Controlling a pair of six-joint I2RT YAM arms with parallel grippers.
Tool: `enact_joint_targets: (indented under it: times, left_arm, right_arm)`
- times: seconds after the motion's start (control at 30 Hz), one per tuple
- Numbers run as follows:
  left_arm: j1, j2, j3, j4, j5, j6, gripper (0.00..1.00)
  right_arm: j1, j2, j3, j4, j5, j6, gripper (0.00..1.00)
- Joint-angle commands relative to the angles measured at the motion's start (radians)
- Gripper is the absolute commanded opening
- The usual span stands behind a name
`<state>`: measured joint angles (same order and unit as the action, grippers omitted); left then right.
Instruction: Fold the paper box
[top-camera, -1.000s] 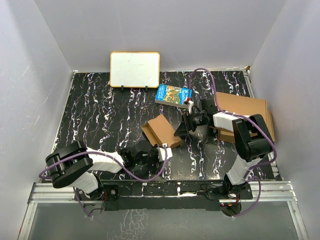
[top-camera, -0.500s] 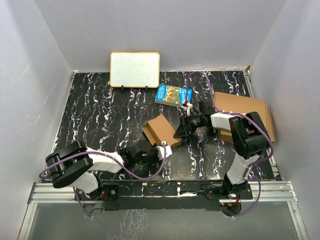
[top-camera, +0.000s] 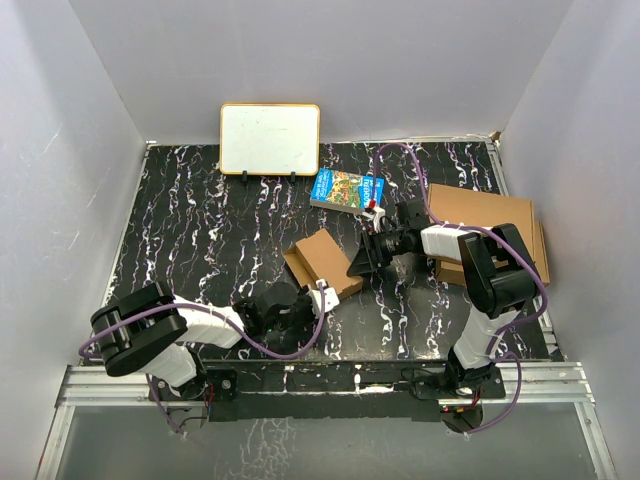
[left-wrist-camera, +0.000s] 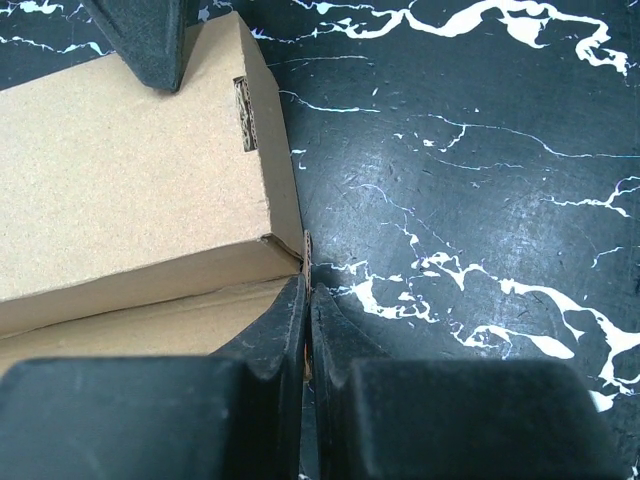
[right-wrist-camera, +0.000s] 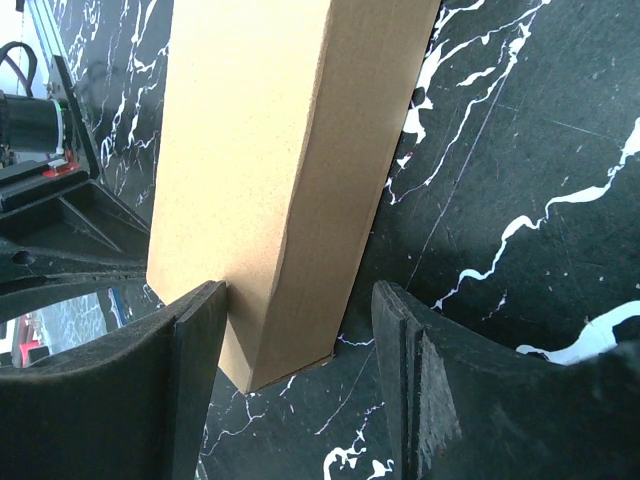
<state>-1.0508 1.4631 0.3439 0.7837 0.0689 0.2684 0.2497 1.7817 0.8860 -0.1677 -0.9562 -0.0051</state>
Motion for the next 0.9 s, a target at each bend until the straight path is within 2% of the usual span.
enact_joint_targets:
  times: [0.0, 0.87]
  left_arm:
    - [0.002, -0.024, -0.018, 0.011, 0.004, -0.024, 0.0]
    - [0.017, -0.027, -0.06, 0.063, -0.001, -0.094, 0.0]
  right_arm:
    - [0.001, 0.022, 0.02, 0.017, 0.093, -0.024, 0.62]
    - [0.005, 0.04, 0.029, 0.002, 0.123, -0.028, 0.62]
